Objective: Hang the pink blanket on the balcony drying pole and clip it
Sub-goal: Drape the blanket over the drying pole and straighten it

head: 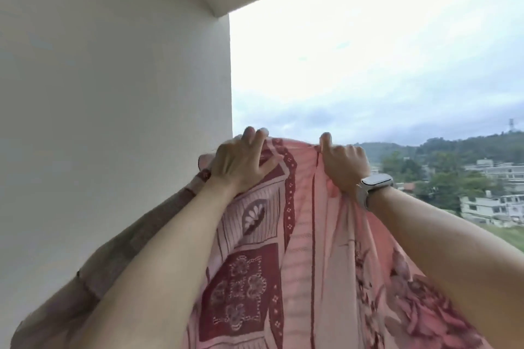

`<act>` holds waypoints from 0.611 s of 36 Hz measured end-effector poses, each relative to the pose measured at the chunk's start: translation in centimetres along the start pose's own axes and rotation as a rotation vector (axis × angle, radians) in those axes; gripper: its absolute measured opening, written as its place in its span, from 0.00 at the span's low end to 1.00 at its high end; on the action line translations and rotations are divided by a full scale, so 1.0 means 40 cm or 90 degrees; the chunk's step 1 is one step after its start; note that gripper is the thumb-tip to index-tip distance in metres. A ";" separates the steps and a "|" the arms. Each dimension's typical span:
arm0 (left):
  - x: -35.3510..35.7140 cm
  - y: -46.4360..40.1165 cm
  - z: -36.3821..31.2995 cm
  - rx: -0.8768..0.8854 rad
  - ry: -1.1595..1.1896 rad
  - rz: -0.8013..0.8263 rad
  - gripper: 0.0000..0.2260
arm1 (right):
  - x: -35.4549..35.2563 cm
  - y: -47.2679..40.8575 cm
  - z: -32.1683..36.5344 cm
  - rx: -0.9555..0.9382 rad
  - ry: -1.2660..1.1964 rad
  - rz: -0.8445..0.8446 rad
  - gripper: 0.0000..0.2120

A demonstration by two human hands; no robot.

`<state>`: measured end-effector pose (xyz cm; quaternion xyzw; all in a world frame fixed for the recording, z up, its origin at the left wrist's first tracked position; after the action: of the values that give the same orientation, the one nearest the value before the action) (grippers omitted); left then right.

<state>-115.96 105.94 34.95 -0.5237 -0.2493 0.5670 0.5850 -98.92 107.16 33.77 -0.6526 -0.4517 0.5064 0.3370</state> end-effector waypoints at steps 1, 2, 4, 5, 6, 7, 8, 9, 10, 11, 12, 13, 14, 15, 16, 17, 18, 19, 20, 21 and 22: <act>0.044 0.005 -0.020 -0.024 0.009 0.040 0.24 | 0.019 0.010 -0.022 -0.005 0.052 0.047 0.14; 0.093 0.020 -0.045 -0.041 0.021 0.092 0.24 | 0.052 0.024 -0.047 -0.011 0.096 0.096 0.13; 0.209 0.077 -0.101 -0.052 0.060 0.253 0.25 | 0.133 0.071 -0.090 -0.023 0.143 0.209 0.14; 0.269 0.119 -0.126 -0.054 0.075 0.358 0.25 | 0.177 0.108 -0.105 -0.032 0.138 0.285 0.15; 0.320 0.166 -0.150 -0.051 0.077 0.462 0.25 | 0.219 0.151 -0.109 -0.046 0.113 0.376 0.13; 0.360 0.213 -0.168 -0.042 0.072 0.552 0.24 | 0.252 0.200 -0.109 -0.046 0.073 0.476 0.08; 0.381 0.254 -0.178 -0.039 0.073 0.616 0.24 | 0.275 0.244 -0.105 -0.039 0.035 0.566 0.03; 0.387 0.286 -0.180 -0.059 0.097 0.651 0.23 | 0.282 0.280 -0.096 -0.025 -0.009 0.630 0.06; 0.382 0.298 -0.176 -0.094 0.148 0.656 0.22 | 0.278 0.299 -0.087 -0.007 -0.051 0.678 0.10; 0.366 0.314 -0.169 -0.141 0.215 0.649 0.20 | 0.270 0.315 -0.067 0.000 -0.088 0.716 0.11; 0.346 0.319 -0.158 -0.180 0.276 0.622 0.19 | 0.263 0.315 -0.047 -0.006 -0.121 0.727 0.11; 0.321 0.318 -0.145 -0.202 0.318 0.587 0.18 | 0.251 0.303 -0.028 -0.020 -0.147 0.716 0.12; 0.292 0.323 -0.133 -0.218 0.343 0.561 0.17 | 0.234 0.291 0.000 -0.037 -0.175 0.694 0.13; 0.261 0.334 -0.120 -0.230 0.355 0.541 0.16 | 0.211 0.282 0.035 -0.055 -0.207 0.674 0.14; 0.230 0.350 -0.108 -0.240 0.362 0.520 0.15 | 0.187 0.276 0.072 -0.076 -0.237 0.656 0.15; 0.201 0.369 -0.095 -0.253 0.369 0.495 0.15 | 0.162 0.274 0.112 -0.103 -0.267 0.637 0.15; 0.170 0.390 -0.082 -0.266 0.380 0.464 0.15 | 0.137 0.278 0.153 -0.129 -0.297 0.622 0.15; 0.136 0.410 -0.069 -0.279 0.390 0.428 0.15 | 0.110 0.283 0.193 -0.155 -0.330 0.611 0.15; 0.100 0.433 -0.057 -0.293 0.400 0.386 0.15 | 0.083 0.292 0.233 -0.179 -0.368 0.599 0.15; 0.064 0.459 -0.045 -0.310 0.414 0.343 0.17 | 0.055 0.302 0.270 -0.203 -0.400 0.587 0.16; 0.030 0.487 -0.033 -0.335 0.443 0.304 0.20 | 0.027 0.312 0.305 -0.230 -0.421 0.574 0.17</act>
<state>-122.34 102.86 16.70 -0.8542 -0.0473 0.3947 0.3352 -107.51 103.39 19.02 -0.6348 -0.2900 0.6914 -0.1868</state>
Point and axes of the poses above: each hand's wrist, its own y-axis away from the middle knuckle, its own x-axis out of the palm, z = x × y, the point moved 7 cm from there along -y, towards the middle knuckle, and after that the axes turned 6 degrees about y, right-handed, at the moved point
